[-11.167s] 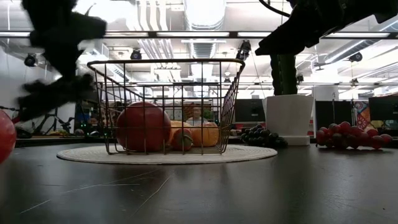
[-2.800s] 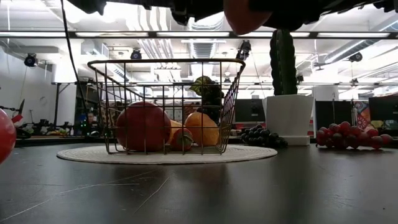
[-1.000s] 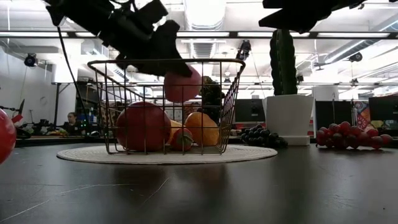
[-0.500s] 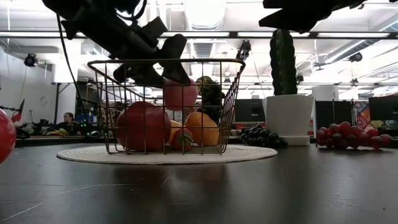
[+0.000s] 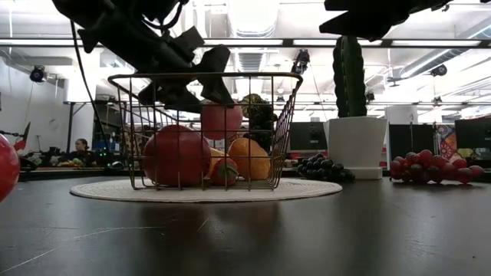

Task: Build produce basket
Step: Put the peach into the wire basket, then put the red mango into the wire basket

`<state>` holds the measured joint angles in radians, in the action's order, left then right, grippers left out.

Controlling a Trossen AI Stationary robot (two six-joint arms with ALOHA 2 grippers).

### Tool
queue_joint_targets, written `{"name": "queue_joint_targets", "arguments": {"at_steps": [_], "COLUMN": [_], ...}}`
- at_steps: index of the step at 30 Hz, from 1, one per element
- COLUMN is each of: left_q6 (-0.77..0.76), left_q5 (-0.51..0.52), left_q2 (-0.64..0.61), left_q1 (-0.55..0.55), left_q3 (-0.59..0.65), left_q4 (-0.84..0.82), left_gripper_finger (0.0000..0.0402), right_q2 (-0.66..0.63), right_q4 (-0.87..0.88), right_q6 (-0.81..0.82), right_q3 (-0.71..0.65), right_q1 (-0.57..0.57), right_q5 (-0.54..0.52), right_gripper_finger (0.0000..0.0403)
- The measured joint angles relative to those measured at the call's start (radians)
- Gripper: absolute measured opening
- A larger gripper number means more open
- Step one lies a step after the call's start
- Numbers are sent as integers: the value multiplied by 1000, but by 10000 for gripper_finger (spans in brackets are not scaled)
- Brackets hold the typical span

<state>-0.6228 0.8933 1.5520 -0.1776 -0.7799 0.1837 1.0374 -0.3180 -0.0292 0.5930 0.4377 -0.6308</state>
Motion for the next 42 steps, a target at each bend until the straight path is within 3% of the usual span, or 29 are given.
{"name": "queue_joint_targets", "arguments": {"at_steps": [15,22,29,36,42], "left_q6": [6,87,232,339,342], "left_q5": [-50,-145,-156,-157,-159], "left_q2": [0,-37,-126,-150,-102], "left_q1": [0,-3,-3,1,24], "left_q3": [0,-7,-22,-30,-27], "left_q4": [-2,-10,-4,-9,-11], "left_gripper_finger": [346,350,349,311,245], "right_q2": [0,0,0,0,0], "right_q4": [1,21,32,32,30], "right_q6": [3,20,37,37,37], "right_q3": [0,-1,-2,-5,-8], "right_q1": [0,0,0,0,0], "right_q5": [1,1,2,2,1], "right_gripper_finger": [373,373,373,373,373]}}
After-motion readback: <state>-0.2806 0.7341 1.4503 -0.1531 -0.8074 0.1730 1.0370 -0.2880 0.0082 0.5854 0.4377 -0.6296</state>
